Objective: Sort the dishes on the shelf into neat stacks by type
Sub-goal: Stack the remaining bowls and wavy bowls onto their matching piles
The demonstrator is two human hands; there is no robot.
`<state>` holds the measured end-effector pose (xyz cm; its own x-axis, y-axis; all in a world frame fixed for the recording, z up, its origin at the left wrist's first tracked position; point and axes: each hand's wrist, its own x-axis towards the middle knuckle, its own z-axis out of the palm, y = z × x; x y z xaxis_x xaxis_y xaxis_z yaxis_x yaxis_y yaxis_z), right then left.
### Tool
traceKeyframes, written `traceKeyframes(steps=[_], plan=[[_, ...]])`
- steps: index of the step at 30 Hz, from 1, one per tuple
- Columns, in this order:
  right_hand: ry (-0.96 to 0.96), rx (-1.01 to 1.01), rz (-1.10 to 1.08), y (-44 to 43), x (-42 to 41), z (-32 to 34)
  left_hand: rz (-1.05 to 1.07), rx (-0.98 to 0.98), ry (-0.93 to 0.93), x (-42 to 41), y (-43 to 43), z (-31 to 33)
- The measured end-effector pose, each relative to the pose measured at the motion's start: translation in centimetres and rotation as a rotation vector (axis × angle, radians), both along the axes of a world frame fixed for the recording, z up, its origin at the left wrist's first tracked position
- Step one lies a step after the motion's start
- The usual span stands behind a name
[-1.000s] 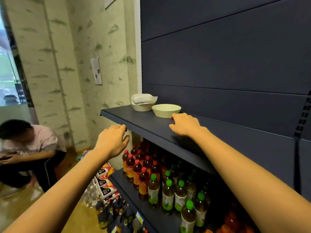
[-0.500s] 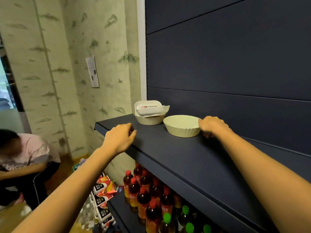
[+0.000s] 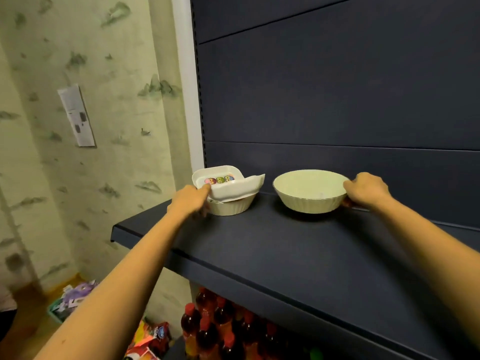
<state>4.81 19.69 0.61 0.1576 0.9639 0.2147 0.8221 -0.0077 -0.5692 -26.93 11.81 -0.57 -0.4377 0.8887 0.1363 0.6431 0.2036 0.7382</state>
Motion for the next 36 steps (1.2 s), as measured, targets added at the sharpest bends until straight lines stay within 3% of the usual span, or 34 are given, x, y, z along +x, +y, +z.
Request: traceKeyframes(steps=[8,20,27,36], plan=[[0.079,0.027,-0.17,-2.0,0.1,-1.3,-0.185,-0.063,-0.357,-0.7,1.7,1.1],[0.113,0.128,-0.28,-7.9,3.3,-0.4,-0.33,0.078,-0.235,1.4,0.7,4.8],[0.086,0.182,-0.37,-15.4,11.2,0.0,-0.484,0.066,-0.163,10.6,-0.5,5.1],[0.099,0.18,-0.595,-29.7,26.2,-0.7,-0.757,0.013,-0.162,28.9,-6.0,3.6]])
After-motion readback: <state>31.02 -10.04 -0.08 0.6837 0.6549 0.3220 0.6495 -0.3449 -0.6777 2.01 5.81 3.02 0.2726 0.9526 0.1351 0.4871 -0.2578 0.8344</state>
